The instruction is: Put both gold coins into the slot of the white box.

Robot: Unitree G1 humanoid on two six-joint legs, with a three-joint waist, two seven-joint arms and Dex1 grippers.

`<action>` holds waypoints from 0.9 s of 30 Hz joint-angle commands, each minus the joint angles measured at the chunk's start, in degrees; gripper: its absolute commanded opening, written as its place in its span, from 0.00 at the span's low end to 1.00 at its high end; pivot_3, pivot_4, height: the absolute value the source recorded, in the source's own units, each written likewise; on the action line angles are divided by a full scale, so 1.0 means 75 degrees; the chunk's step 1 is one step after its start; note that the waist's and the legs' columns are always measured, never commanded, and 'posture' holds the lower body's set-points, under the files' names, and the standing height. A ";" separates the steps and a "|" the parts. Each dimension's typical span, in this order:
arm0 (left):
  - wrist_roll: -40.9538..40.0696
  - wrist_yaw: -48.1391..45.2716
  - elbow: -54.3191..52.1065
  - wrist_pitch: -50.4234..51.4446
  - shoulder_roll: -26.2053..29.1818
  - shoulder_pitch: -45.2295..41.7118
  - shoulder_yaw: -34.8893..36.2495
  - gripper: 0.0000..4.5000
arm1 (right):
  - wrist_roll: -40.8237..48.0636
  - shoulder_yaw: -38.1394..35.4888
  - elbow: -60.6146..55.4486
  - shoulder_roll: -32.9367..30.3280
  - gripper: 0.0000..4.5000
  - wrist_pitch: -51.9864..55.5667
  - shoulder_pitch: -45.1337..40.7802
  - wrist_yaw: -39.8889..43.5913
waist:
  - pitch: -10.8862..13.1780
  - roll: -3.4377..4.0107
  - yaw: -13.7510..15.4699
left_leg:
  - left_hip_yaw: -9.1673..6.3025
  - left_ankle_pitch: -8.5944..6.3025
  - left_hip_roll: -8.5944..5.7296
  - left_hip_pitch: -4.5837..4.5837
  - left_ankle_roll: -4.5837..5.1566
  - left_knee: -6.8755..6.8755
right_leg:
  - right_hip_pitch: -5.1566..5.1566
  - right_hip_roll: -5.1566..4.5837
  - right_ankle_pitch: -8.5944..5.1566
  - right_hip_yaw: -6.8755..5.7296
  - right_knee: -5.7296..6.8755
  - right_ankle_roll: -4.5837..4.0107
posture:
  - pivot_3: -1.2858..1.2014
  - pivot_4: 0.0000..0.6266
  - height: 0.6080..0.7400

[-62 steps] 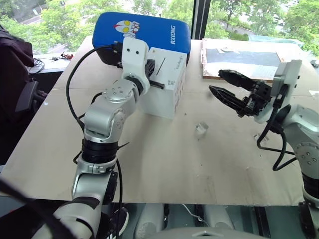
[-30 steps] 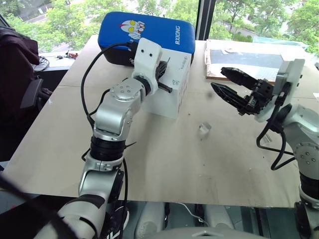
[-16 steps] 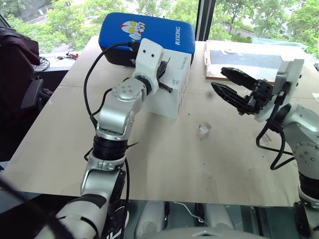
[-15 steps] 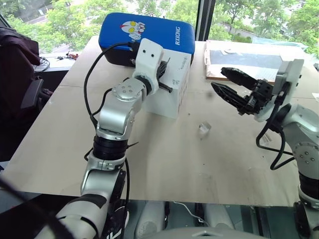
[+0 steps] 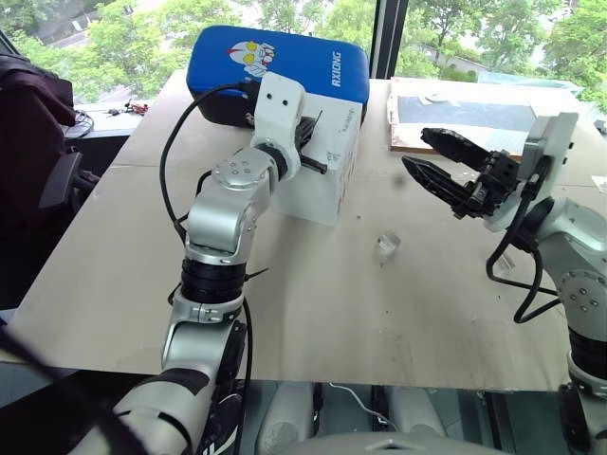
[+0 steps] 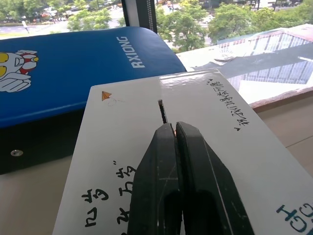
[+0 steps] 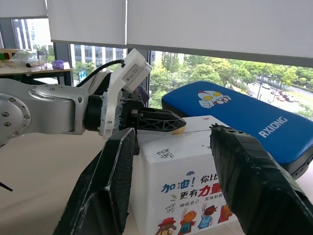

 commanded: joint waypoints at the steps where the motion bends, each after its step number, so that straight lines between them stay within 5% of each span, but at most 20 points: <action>1: 0.0152 0.0180 0.0335 0.0543 0.0001 0.0150 -0.0015 0.00 | 0.0020 -0.0233 -0.0222 -0.0202 0.58 0.0035 -0.0079 0.0074 | -0.0005 0.0008 0.0000 | 0.0001 0.0000 0.0000 0.0001 0.0000 0.0000 | 0.0001 0.0000 0.0000 -0.0001 0.0001 0.0000 | 0.52 0.24 1.00; 18: -0.0042 0.0541 0.0389 0.1856 -0.0470 -0.0349 0.0360 0.00 | 0.0050 -0.0212 -0.0279 -0.0508 0.58 0.0403 0.0045 0.0135 | -0.0009 0.0012 -0.0001 | 0.0006 -0.0001 0.0001 0.0014 0.0001 0.0000 | 0.0007 0.0002 0.0000 0.0003 0.0009 0.0000 | 0.52 0.24 1.00; 21: -0.0060 0.0503 0.0341 0.1875 -0.0490 -0.0352 0.0406 0.20 | 0.0057 -0.0208 -0.0300 -0.0507 0.60 0.0415 0.0052 0.0106 | -0.0010 0.0013 -0.0002 | 0.0006 -0.0001 0.0001 0.0014 0.0001 0.0000 | 0.0007 0.0001 0.0000 0.0006 0.0009 0.0000 | 0.52 0.24 1.00; 27: 0.0043 0.0597 0.0400 0.1524 -0.0478 -0.0419 0.0420 0.78 | 0.0068 -0.0218 -0.0309 -0.0479 0.60 0.0424 0.0059 0.0083 | -0.0010 0.0013 0.0000 | 0.0006 -0.0001 0.0001 0.0014 0.0001 0.0000 | 0.0007 0.0001 0.0000 0.0012 0.0009 0.0000 | 0.52 0.24 1.00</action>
